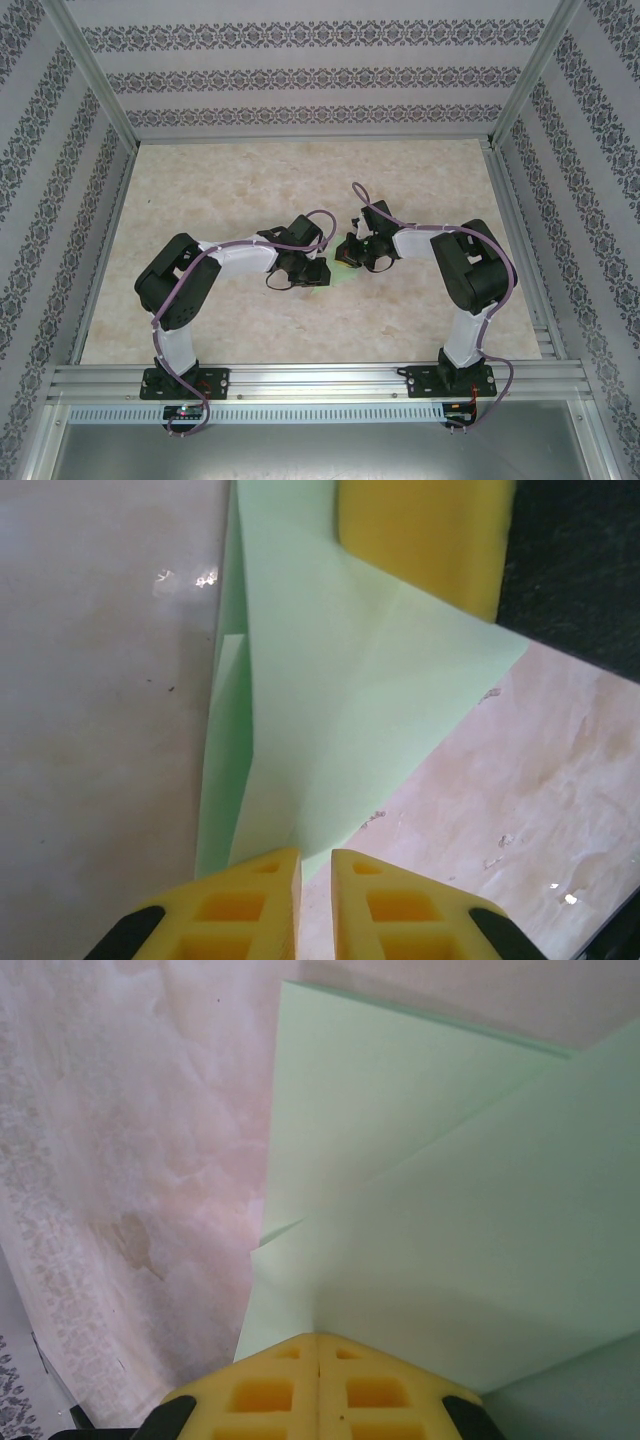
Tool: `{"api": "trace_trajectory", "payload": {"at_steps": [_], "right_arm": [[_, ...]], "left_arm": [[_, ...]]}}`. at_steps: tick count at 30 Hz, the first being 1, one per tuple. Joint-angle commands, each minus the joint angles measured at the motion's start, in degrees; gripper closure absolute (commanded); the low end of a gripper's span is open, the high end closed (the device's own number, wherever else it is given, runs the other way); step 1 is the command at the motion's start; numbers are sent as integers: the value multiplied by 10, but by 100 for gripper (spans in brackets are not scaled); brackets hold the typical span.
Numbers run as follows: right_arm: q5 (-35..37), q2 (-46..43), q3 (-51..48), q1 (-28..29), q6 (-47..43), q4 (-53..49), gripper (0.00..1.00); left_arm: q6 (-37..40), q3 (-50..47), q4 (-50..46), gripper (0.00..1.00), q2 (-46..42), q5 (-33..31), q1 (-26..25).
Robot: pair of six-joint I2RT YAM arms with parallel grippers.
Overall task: Fold a paper plane with a square sheet of paper (pick it up from the middle)
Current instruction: Fourth fold the wing at the center of the table.
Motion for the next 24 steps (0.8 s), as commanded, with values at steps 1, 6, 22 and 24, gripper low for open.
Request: {"api": "trace_trajectory", "payload": {"at_steps": [1,6,22,24], "right_arm": [[89,52,-20,6,-16,-68,100],[90,53,-21,6,-18,-71,100],[96,56,-18,5,-23,-83,100],[96,58,-18,6,-23,-85,100]], "left_arm": [[16,-9,-21,85,5,-14,4],[18,-18,-25,86,7,-28,8],[18,-61,-23,89,-10,-28,20],[18,-74,-21,91,-16,-24,24]]}}
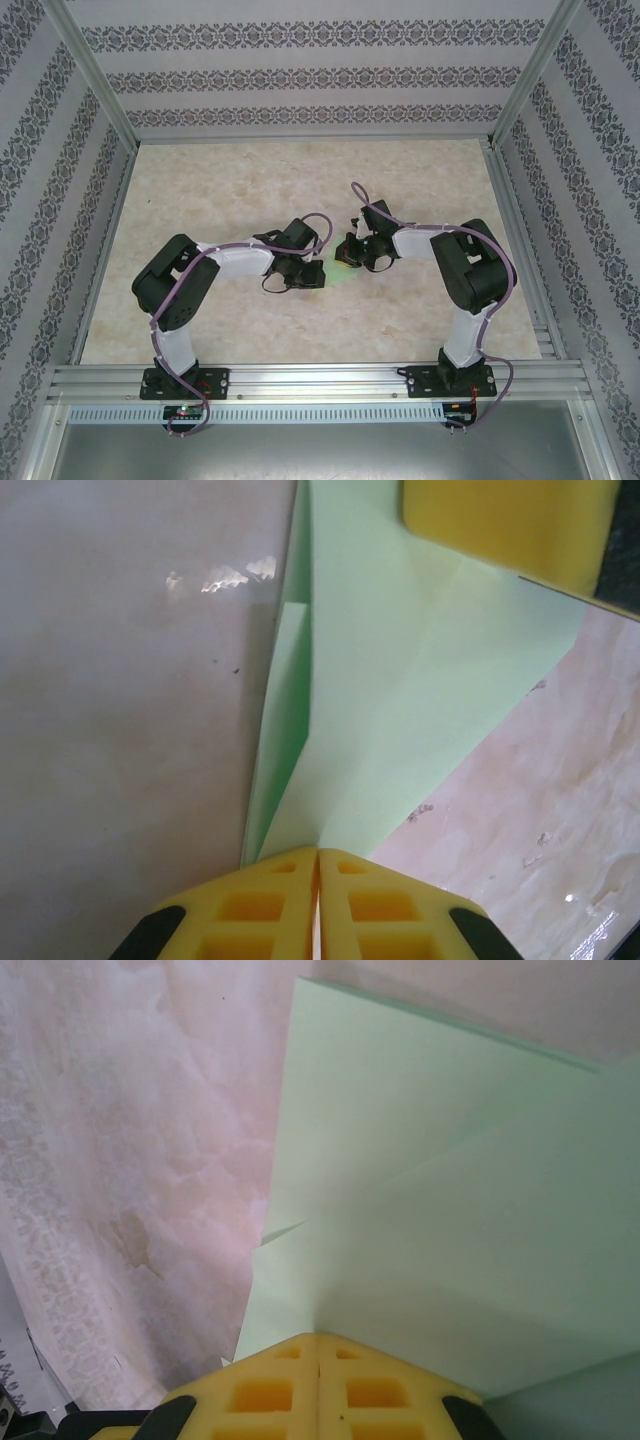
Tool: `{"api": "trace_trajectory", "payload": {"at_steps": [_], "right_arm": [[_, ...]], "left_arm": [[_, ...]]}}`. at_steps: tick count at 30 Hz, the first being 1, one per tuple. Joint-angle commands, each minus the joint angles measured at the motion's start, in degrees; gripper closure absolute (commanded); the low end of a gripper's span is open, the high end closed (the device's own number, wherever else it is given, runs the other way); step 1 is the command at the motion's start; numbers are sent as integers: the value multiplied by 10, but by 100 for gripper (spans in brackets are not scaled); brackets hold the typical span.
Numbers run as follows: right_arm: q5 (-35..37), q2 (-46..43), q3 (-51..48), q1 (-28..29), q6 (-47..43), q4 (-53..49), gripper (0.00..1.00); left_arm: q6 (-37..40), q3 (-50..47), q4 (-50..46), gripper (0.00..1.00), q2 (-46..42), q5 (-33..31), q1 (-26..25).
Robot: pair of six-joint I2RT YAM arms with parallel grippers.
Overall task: Fold a paper plane with a square sheet of paper (pick it up from the middle)
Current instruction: Fourth fold the wing at the center of the table.
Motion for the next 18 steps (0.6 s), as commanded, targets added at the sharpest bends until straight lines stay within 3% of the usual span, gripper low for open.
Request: {"api": "trace_trajectory", "payload": {"at_steps": [1,8,18], "right_arm": [[97,56,-22,5,-14,-78,100],[97,57,-25,6,-15,-80,100],[97,59,-26,6,-15,-77,100]], "left_arm": [[5,-45,-45,92,-10,-12,15],[-20,-107,-8,95,-49,33,24],[-14,-46,64,94,-103,75,26]]}}
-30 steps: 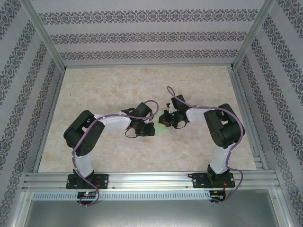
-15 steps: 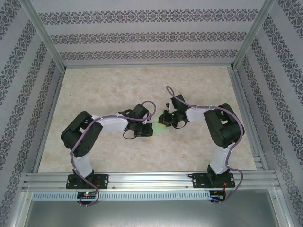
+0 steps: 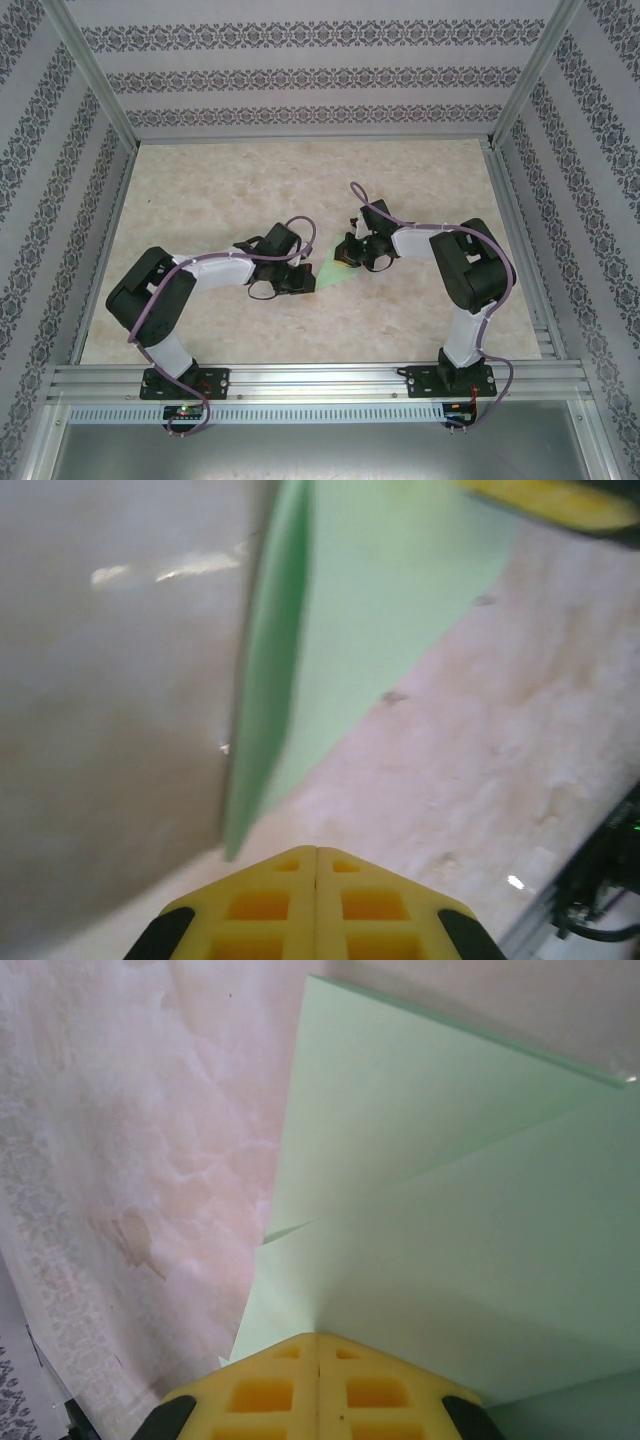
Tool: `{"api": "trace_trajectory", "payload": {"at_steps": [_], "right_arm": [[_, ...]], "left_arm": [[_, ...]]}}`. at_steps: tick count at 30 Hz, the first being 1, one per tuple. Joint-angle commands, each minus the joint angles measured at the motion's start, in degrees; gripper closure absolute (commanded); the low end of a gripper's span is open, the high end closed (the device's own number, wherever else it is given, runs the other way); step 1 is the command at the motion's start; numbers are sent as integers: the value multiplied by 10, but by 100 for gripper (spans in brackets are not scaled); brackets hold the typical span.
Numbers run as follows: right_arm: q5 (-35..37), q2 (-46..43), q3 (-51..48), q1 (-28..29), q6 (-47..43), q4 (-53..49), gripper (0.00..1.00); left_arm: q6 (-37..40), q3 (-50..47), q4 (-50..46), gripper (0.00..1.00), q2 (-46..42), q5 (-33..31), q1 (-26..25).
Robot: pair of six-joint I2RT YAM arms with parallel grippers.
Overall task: Fold a paper plane with a square sheet of paper (pick it up from the middle)
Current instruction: Fourth fold the wing at the center of the table.
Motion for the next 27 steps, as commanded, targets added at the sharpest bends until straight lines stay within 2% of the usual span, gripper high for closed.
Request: {"api": "trace_trajectory", "payload": {"at_steps": [1,10,14,21,27], "right_arm": [[98,57,-30,6,-11,-75,100],[94,56,-28,6,-7,-69,100],[93,57,-24,6,-7,-70,100],[84,50,-20,7,-8,-69,100],[41,1,2,7,-13,-56,100]], "left_arm": [[-2,37,32,95,-3,10,5],[-3,68,20,96,71,-20,5],[7,64,-3,98,75,-42,6],[-7,23,8,100,75,-67,6],[-14,5,18,100,84,-70,5]]}}
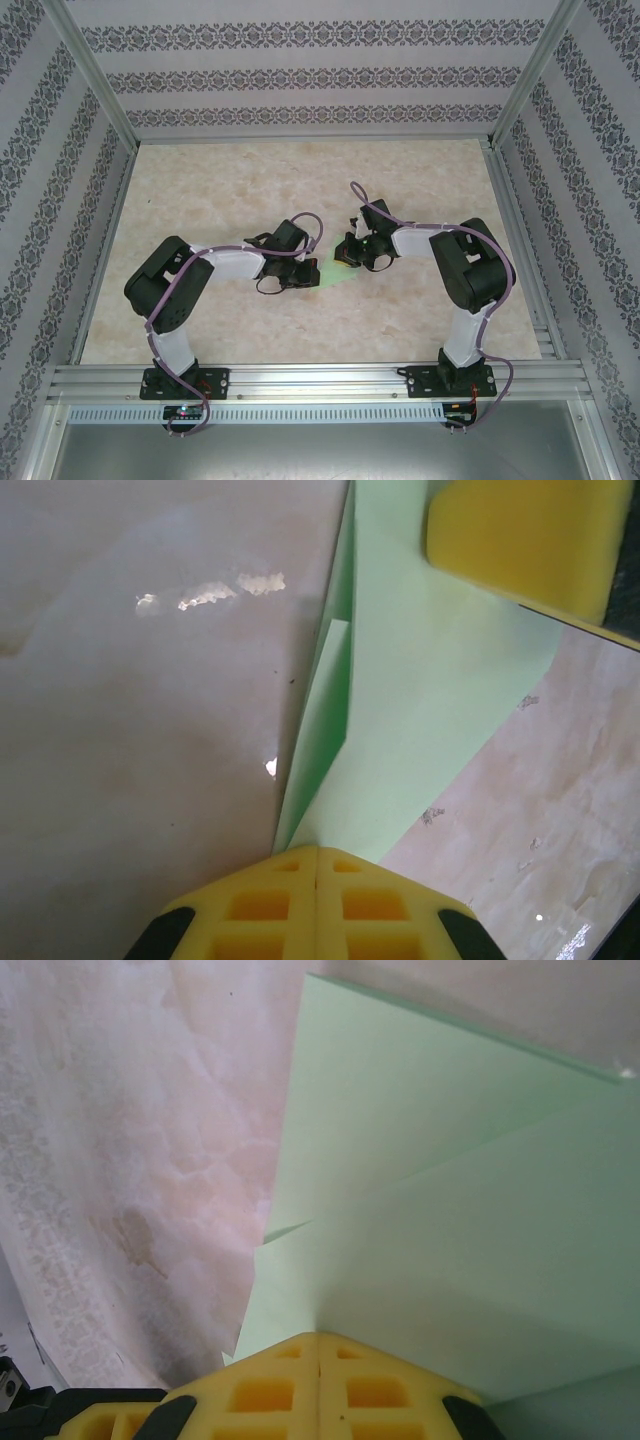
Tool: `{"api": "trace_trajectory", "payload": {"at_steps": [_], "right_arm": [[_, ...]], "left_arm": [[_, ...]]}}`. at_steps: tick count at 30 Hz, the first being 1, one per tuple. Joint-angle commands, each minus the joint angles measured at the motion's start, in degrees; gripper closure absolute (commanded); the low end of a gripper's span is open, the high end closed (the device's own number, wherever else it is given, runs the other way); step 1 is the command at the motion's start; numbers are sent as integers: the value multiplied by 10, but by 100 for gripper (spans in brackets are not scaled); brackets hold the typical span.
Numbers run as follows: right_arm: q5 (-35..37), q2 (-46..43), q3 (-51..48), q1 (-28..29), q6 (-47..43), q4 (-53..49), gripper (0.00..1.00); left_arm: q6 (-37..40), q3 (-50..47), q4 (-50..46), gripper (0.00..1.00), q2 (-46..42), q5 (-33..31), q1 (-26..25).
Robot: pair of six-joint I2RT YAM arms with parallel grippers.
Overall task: Fold a paper plane with a square sheet of paper (pick it up from the middle)
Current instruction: Fourth fold the wing at the center of the table.
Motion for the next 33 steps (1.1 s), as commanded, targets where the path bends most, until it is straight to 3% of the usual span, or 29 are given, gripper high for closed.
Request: {"api": "trace_trajectory", "payload": {"at_steps": [1,7,11,17,33], "right_arm": [[36,-12,3,7,-11,-44,100],[24,-94,3,20,-5,-29,92],[42,-106,-22,46,8,-22,92],[47,-87,-47,76,37,17,100],[36,-3,-34,85,33,44,100]], "left_arm": [[-10,-24,-16,100,12,-30,6],[-18,-32,-20,100,11,-39,6],[-24,-34,-19,100,15,-41,6],[-40,-36,-26,100,17,-52,5],[-63,-44,-44,100,16,-62,10]]}}
